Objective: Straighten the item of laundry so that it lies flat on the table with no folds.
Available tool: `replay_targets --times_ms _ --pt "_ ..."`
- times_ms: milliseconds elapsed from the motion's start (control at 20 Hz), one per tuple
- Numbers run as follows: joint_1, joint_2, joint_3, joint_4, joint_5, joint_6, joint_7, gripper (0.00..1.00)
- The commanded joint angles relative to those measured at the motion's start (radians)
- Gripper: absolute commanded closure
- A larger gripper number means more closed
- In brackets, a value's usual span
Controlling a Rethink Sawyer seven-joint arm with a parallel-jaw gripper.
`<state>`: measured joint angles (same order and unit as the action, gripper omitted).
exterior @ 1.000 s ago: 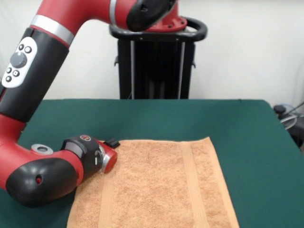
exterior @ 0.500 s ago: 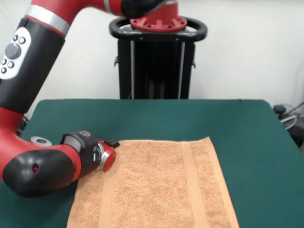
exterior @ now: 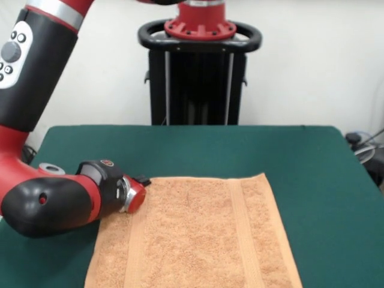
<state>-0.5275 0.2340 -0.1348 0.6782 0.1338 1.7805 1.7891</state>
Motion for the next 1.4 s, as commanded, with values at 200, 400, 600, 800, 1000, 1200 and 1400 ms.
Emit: replay_targets --times_ms 200,400,600,800,1000,1200,1400 --pt "-0.013 0.311 0.091 0.389 -0.315 -1.742 0.399 1.00" --pt "0.097 0.332 -0.009 0.393 -0.310 -1.942 0.575 1.00" --pt "0.250 0.375 -0.156 0.402 -0.204 -2.101 0.731 1.00" --pt "0.324 0.415 -0.221 0.432 -0.066 -2.246 0.758 1.00" --pt "0.314 0.424 -0.205 0.454 -0.039 -2.338 0.717 1.00" --pt "0.291 0.431 -0.186 0.461 -0.047 -2.389 0.692 1.00" --pt "0.255 0.436 -0.157 0.461 -0.069 -2.430 0.678 1.00"
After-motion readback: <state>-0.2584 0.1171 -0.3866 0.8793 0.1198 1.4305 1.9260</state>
